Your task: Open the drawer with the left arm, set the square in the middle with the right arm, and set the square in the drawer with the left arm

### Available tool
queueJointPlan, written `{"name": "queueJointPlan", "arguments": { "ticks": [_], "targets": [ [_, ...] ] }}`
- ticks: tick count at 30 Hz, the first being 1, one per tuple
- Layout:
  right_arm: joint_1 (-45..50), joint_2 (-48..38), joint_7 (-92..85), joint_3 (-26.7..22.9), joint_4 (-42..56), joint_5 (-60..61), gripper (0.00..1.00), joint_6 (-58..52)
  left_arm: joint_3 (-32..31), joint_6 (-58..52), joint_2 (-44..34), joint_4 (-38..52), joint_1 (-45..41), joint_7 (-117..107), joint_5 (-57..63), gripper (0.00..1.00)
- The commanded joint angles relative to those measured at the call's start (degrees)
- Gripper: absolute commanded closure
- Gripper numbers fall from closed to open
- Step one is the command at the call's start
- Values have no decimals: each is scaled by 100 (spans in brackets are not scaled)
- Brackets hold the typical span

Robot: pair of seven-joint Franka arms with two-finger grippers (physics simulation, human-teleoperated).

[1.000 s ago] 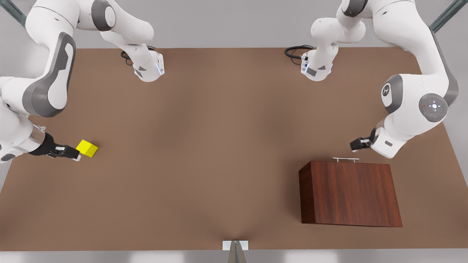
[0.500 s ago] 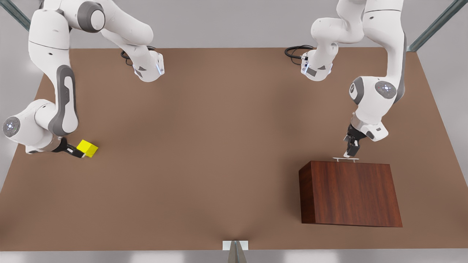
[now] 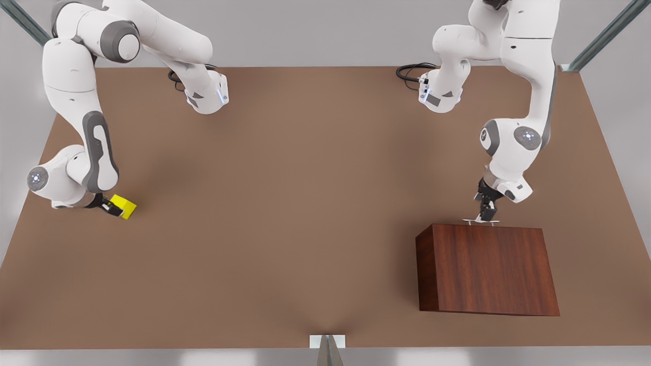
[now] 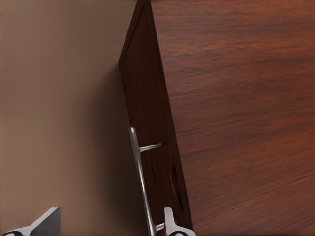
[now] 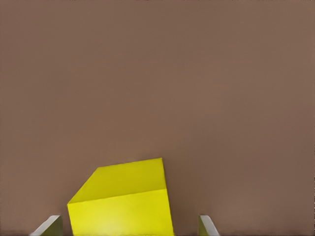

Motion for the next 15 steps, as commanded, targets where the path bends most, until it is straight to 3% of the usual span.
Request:
{"name": "queueJointPlan", "arguments": {
  "ticks": [1, 7, 10, 15],
  "targets": [
    [0, -7, -8, 0, -20, 0, 0, -7, 9, 13, 8, 0, 7, 6, -33, 0],
    [18, -68, -8, 9, -337, 9, 0, 81, 106, 83, 227, 0, 42, -3, -296, 0],
    [26, -7, 36, 17, -310, 9, 30, 204, 106, 136, 245, 0, 42, -3, -331, 0],
    [18, 81, -8, 26, -266, 62, 29, 125, 106, 127, 324, 0, 42, -3, -331, 0]
  ]
}}
